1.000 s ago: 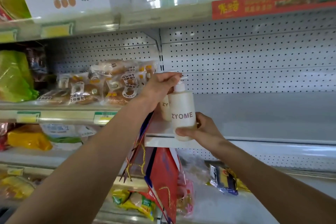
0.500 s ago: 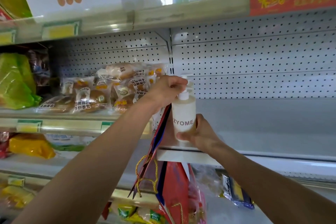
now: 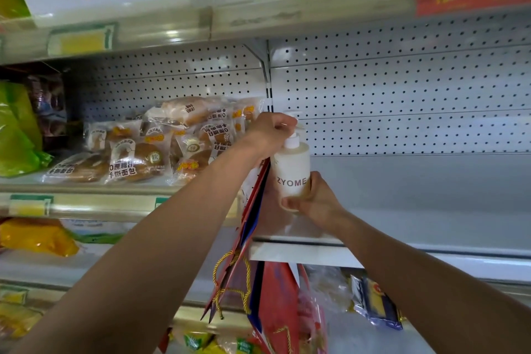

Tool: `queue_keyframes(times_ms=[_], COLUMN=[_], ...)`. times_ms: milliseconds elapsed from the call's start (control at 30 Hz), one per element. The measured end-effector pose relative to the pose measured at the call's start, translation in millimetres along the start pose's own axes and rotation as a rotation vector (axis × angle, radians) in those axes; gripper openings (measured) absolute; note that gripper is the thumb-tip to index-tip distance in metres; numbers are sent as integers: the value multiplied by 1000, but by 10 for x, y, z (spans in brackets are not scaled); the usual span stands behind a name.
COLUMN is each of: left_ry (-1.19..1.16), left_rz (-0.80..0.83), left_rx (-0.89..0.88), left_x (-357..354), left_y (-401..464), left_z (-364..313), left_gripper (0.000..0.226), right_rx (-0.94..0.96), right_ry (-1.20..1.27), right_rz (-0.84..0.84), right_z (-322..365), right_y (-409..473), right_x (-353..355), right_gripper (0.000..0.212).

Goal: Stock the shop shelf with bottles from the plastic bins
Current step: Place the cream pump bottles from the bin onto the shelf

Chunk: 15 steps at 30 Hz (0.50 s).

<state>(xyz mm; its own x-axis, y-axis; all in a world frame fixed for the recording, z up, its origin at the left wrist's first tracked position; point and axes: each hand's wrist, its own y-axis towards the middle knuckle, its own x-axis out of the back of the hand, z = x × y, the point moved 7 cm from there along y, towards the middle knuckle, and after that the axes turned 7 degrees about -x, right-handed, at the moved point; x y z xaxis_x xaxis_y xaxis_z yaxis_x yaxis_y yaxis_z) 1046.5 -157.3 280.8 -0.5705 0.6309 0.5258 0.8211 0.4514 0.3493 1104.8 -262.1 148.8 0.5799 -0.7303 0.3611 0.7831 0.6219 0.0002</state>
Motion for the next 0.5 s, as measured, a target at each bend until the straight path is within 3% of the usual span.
queue_keyframes(times_ms=[500], left_ry=[21], left_rz=[37], left_rx=[-4], left_x=[74], left_y=[-86], left_z=[-29], left_gripper=[25], right_rx=[7], right_ry=[-68], right_rz=[-3], right_z=[24], right_y=[-43], right_x=[-40], right_gripper=[62])
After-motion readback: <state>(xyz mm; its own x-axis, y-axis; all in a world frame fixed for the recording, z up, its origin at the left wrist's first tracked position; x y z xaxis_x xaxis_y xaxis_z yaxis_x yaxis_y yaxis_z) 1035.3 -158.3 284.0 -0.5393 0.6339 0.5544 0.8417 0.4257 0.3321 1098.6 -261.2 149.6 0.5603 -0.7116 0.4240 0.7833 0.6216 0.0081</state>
